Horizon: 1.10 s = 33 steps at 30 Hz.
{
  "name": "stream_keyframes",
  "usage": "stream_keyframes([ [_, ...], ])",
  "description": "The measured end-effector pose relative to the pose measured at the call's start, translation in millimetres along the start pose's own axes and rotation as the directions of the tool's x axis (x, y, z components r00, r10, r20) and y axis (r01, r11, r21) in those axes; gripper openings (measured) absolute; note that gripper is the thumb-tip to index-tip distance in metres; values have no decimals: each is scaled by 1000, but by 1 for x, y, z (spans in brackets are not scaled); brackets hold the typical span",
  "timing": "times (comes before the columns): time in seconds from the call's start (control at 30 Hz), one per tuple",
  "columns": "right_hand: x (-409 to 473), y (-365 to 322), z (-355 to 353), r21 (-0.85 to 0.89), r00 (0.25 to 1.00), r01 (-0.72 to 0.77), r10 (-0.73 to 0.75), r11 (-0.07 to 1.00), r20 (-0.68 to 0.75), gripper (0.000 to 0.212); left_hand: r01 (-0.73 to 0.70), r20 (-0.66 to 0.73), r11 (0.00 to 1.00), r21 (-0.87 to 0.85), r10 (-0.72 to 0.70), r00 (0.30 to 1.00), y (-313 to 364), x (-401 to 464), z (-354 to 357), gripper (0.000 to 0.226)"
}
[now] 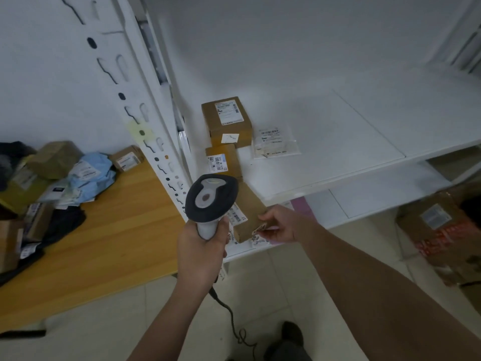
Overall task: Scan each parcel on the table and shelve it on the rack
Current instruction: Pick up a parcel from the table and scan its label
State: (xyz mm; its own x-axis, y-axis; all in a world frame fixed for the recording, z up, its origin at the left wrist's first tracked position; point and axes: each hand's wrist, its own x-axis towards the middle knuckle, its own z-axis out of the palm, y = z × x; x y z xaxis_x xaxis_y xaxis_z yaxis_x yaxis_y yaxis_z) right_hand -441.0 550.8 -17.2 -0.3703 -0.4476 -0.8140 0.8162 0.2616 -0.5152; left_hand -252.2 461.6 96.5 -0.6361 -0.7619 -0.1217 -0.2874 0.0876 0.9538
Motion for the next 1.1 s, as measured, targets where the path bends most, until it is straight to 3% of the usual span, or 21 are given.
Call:
stream_keyframes([
  [0.17, 4, -4, 31, 85, 997, 38, -32, 996, -68, 13, 24, -8, 1000, -6, -24, 1000, -9, 0, -8, 31],
  [0.33, 26, -22, 37, -1, 982, 151, -150, 989, -115, 40, 60, -39, 998, -1, -60, 997, -12, 10, 2, 30],
  [0.43, 33, -41, 36, 40, 985, 165, -162, 986, -57, 45, 88, -76, 996, -18, -89, 993, -12, 18, 13, 28],
  [0.67, 68, -82, 52, -151, 974, 185, -201, 971, -103, 34, 104, -186, 993, -52, -112, 976, -4, 35, 35, 31],
  [0.8, 76, -92, 60, -294, 971, 156, -201, 943, -129, 15, 111, -234, 992, -65, -124, 964, -3, 37, 38, 31],
  [0.93, 72, -98, 64, -474, 950, 90, -219, 876, -223, 19, 103, -273, 993, -49, -113, 955, -2, 33, 28, 28],
  [1.1, 59, -88, 77, -582, 954, -3, -172, 813, -245, 18, 74, -319, 996, -41, -84, 944, -3, 25, 0, 25],
])
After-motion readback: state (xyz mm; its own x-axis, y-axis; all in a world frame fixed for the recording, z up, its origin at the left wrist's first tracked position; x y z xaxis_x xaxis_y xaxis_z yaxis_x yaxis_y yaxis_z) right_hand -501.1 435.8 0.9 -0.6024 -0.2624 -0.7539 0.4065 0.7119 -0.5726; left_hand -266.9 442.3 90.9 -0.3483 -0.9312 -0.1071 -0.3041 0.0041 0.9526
